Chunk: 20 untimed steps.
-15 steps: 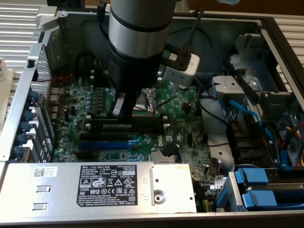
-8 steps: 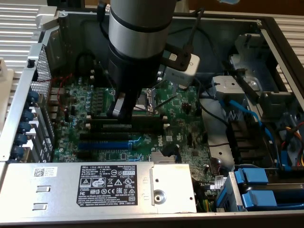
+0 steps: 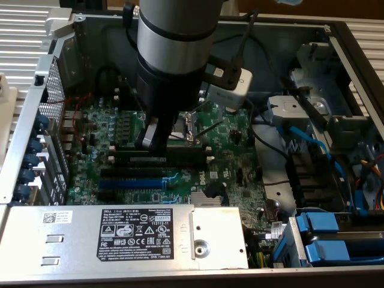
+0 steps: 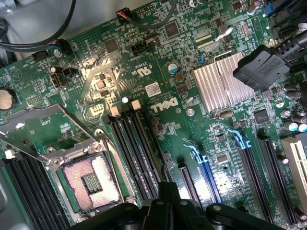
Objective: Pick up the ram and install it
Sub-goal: 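Press down the ram until it locks into place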
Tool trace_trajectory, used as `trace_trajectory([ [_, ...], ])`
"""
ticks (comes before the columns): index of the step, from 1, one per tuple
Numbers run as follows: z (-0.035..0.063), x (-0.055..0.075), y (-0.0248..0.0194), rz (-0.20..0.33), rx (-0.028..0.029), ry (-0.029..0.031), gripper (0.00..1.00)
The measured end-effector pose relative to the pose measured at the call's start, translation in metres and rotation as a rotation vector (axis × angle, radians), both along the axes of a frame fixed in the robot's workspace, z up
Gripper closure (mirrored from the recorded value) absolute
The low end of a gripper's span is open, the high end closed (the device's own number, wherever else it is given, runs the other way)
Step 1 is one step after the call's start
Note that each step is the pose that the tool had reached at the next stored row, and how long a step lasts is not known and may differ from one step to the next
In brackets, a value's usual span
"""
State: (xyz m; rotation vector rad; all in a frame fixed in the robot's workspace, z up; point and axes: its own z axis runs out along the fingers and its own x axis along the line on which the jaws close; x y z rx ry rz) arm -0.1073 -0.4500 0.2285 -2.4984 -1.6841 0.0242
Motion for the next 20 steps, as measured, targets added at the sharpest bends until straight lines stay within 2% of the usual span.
trace_trajectory([
  [20, -0.0007, 0.0000, 0.0000, 0.000, 0.0006, 0.0000, 0.89],
])
